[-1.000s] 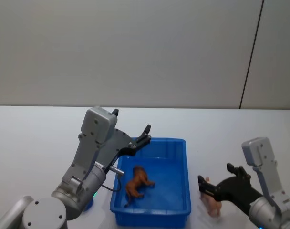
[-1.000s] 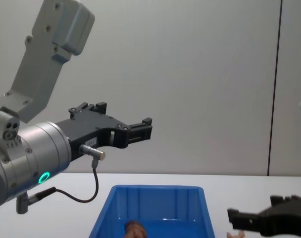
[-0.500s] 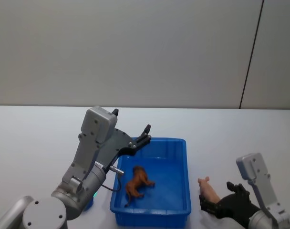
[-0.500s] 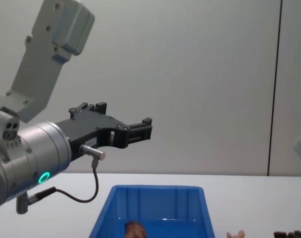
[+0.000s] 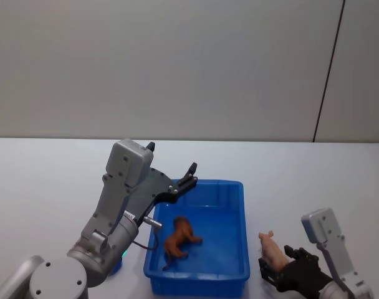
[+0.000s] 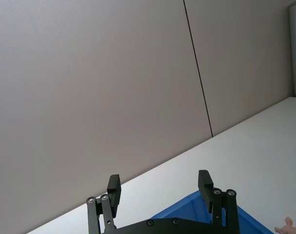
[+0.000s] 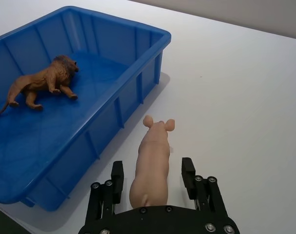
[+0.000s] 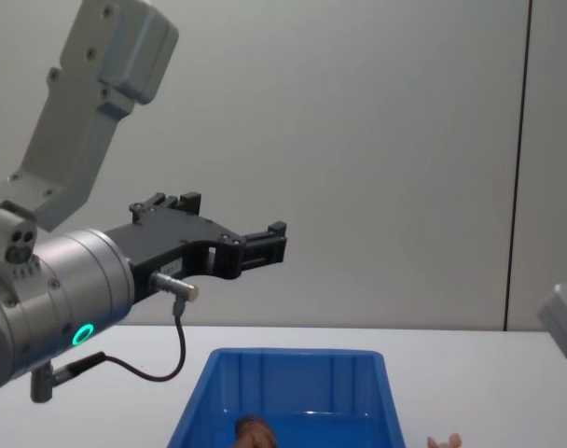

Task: Pick up the two dolls from the table and place them into the box.

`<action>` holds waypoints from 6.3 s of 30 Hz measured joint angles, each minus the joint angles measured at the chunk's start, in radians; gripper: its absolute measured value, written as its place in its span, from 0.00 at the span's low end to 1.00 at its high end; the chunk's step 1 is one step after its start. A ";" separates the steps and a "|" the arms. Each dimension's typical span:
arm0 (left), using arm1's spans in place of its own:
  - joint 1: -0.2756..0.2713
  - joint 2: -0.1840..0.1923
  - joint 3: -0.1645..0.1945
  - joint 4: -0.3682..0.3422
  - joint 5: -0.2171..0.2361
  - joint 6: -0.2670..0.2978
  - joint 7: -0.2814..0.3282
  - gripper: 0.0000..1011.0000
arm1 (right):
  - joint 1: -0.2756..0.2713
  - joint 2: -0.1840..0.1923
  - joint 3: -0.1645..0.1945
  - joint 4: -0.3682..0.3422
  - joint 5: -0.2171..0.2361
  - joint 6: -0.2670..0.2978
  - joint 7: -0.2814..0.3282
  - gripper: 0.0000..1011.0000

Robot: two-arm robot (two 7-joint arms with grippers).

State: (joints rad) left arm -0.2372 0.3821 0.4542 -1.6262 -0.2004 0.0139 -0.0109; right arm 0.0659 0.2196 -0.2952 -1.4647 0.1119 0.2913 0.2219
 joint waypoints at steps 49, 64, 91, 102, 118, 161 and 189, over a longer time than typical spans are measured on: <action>0.000 0.000 0.000 0.000 0.000 0.000 0.000 0.99 | 0.064 -0.039 -0.002 -0.072 0.013 -0.112 0.034 0.38; 0.000 0.000 0.000 0.000 0.000 0.000 0.000 0.99 | 0.159 -0.116 -0.046 0.071 -0.031 -0.102 0.087 0.53; 0.000 0.000 0.000 0.000 0.000 0.000 0.000 0.99 | 0.164 -0.129 -0.040 0.077 0.038 -0.174 0.026 0.99; 0.000 0.000 0.000 0.000 0.000 0.000 0.000 0.99 | 0.102 -0.084 -0.010 -0.006 0.076 -0.174 -0.055 0.99; 0.000 0.000 0.000 0.000 0.000 0.000 0.000 0.99 | 0.024 -0.030 0.029 -0.089 0.119 -0.175 -0.156 0.99; 0.105 0.068 -0.052 -0.078 -0.209 0.161 0.140 0.99 | -0.008 -0.007 0.046 -0.121 0.136 -0.177 -0.198 0.99; 0.150 0.138 -0.107 -0.017 -0.324 0.305 0.086 0.99 | -0.009 -0.006 0.046 -0.122 0.136 -0.177 -0.199 0.99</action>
State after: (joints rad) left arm -0.0868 0.5201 0.3476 -1.6429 -0.5243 0.3189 0.0755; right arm 0.0566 0.2132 -0.2495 -1.5868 0.2481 0.1146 0.0226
